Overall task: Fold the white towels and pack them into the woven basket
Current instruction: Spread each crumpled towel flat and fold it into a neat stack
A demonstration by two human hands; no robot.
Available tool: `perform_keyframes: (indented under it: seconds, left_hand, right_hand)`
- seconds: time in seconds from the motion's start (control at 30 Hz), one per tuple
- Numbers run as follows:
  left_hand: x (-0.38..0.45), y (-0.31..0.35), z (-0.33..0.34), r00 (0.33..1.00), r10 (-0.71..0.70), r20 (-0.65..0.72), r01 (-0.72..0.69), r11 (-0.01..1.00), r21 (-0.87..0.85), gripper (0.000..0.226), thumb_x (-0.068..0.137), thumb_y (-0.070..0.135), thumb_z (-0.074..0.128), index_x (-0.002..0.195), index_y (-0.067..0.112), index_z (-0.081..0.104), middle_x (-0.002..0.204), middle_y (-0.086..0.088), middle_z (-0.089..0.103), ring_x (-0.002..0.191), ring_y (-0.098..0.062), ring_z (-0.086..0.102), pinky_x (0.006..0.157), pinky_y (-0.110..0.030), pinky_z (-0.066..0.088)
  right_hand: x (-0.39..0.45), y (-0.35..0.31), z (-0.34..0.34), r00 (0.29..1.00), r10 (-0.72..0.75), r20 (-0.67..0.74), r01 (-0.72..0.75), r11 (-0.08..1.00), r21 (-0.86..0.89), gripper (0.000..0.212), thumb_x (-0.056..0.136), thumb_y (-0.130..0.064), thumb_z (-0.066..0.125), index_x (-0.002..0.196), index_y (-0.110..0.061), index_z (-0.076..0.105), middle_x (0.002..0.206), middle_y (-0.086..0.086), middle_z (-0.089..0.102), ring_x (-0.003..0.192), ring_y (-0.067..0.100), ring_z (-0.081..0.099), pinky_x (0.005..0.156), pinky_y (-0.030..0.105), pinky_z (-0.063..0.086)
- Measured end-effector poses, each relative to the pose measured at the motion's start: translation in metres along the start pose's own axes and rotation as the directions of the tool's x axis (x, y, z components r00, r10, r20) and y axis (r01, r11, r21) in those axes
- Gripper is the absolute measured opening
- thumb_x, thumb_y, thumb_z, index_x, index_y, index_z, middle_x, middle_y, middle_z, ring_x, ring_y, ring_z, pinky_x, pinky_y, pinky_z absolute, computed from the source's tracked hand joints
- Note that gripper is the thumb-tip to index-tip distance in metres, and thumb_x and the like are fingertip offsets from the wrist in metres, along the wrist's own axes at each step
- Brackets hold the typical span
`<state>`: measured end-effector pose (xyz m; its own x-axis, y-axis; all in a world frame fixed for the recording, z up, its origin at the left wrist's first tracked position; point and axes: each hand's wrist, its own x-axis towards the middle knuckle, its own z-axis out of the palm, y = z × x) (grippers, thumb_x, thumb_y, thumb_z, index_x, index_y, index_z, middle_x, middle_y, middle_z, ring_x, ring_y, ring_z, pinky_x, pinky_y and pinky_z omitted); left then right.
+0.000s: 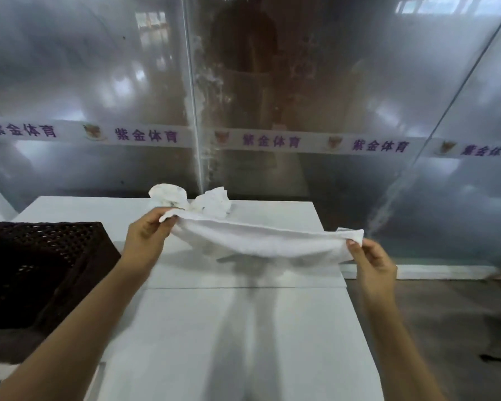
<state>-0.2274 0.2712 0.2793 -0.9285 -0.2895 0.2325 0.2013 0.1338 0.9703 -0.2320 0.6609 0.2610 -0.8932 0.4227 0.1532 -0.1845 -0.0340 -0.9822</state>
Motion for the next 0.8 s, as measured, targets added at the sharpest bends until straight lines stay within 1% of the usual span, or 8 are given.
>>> perform_keyframes:
  seconds: [0.1,0.17,0.23,0.3,0.43,0.53,0.67,0.8]
  left_hand:
    - [-0.047,-0.037,-0.021,0.998,-0.066,0.023,0.064,0.997,0.046,0.017,0.101,0.010,0.058,0.108,0.015,0.072,0.104,0.000,0.072,0.097,-0.013,0.062,0.095,-0.037,0.045]
    - [-0.080,-0.056,-0.039,0.992,-0.111,0.054,0.108,0.993,0.052,0.020,0.100,0.009,0.059,0.105,0.020,0.074,0.105,-0.006,0.072,0.098,-0.019,0.063,0.093,-0.042,0.047]
    - [-0.116,-0.070,-0.055,0.984,-0.155,0.084,0.149,0.986,0.070,0.020,0.099,0.011,0.061,0.103,0.023,0.076,0.104,-0.005,0.074,0.097,-0.019,0.064,0.090,-0.043,0.048]
    - [-0.151,-0.076,-0.069,0.976,-0.197,0.092,0.188,0.977,0.096,0.019,0.098,0.014,0.063,0.100,0.027,0.077,0.100,0.001,0.075,0.094,-0.015,0.066,0.088,-0.041,0.049]
    - [-0.215,-0.081,-0.096,0.949,-0.293,0.120,0.276,0.951,0.138,0.020,0.097,0.016,0.063,0.092,0.029,0.077,0.087,0.008,0.075,0.084,-0.006,0.067,0.079,-0.035,0.053]
    - [-0.256,-0.089,-0.118,0.919,-0.355,0.170,0.315,0.923,0.222,0.018,0.098,0.027,0.062,0.089,0.019,0.075,0.080,0.001,0.071,0.079,-0.010,0.062,0.071,-0.032,0.048]
    - [-0.298,-0.101,-0.141,0.877,-0.456,0.150,0.403,0.869,0.288,0.028,0.095,0.038,0.064,0.085,0.015,0.075,0.081,-0.003,0.074,0.075,-0.010,0.063,0.069,-0.032,0.047]
    - [-0.318,-0.105,-0.148,0.874,-0.477,0.093,0.434,0.853,0.289,0.024,0.095,0.031,0.068,0.088,0.010,0.076,0.085,-0.005,0.076,0.072,-0.005,0.065,0.071,-0.032,0.049]
  right_hand:
    - [-0.047,0.028,-0.015,0.995,0.098,0.011,-0.098,0.995,0.009,0.008,0.094,-0.009,0.069,0.096,-0.001,0.070,0.080,-0.002,0.067,0.067,0.005,0.055,0.071,0.022,0.044]
    - [-0.081,0.046,-0.025,0.988,0.152,0.010,-0.152,0.988,0.016,0.007,0.093,-0.009,0.071,0.096,-0.002,0.070,0.086,0.001,0.068,0.075,0.009,0.059,0.080,0.027,0.046]
    - [-0.116,0.062,-0.039,0.976,0.218,0.013,-0.218,0.976,-0.014,0.011,0.086,-0.020,0.079,0.091,-0.012,0.073,0.089,0.005,0.066,0.085,0.018,0.058,0.086,0.038,0.045]
    - [-0.149,0.076,-0.055,0.958,0.288,-0.005,-0.288,0.956,-0.054,0.025,0.075,-0.034,0.087,0.089,-0.017,0.074,0.088,0.006,0.064,0.085,0.022,0.055,0.082,0.041,0.044]
    - [-0.218,0.089,-0.081,0.936,0.346,-0.061,-0.350,0.932,-0.096,0.014,0.083,-0.027,0.080,0.086,-0.016,0.072,0.082,0.005,0.059,0.081,0.019,0.052,0.076,0.039,0.039]
    - [-0.265,0.089,-0.095,0.917,0.388,-0.088,-0.397,0.911,-0.111,0.007,0.089,-0.017,0.077,0.086,-0.012,0.072,0.083,0.004,0.063,0.080,0.015,0.055,0.076,0.035,0.042]
    - [-0.315,0.096,-0.108,0.909,0.403,-0.110,-0.417,0.890,-0.184,0.007,0.090,-0.019,0.076,0.086,-0.014,0.074,0.084,0.003,0.068,0.079,0.015,0.059,0.077,0.034,0.045]
    - [-0.330,0.103,-0.112,0.893,0.426,-0.145,-0.449,0.866,-0.222,0.009,0.087,-0.026,0.079,0.082,-0.020,0.075,0.079,0.003,0.064,0.077,0.016,0.057,0.078,0.033,0.044]
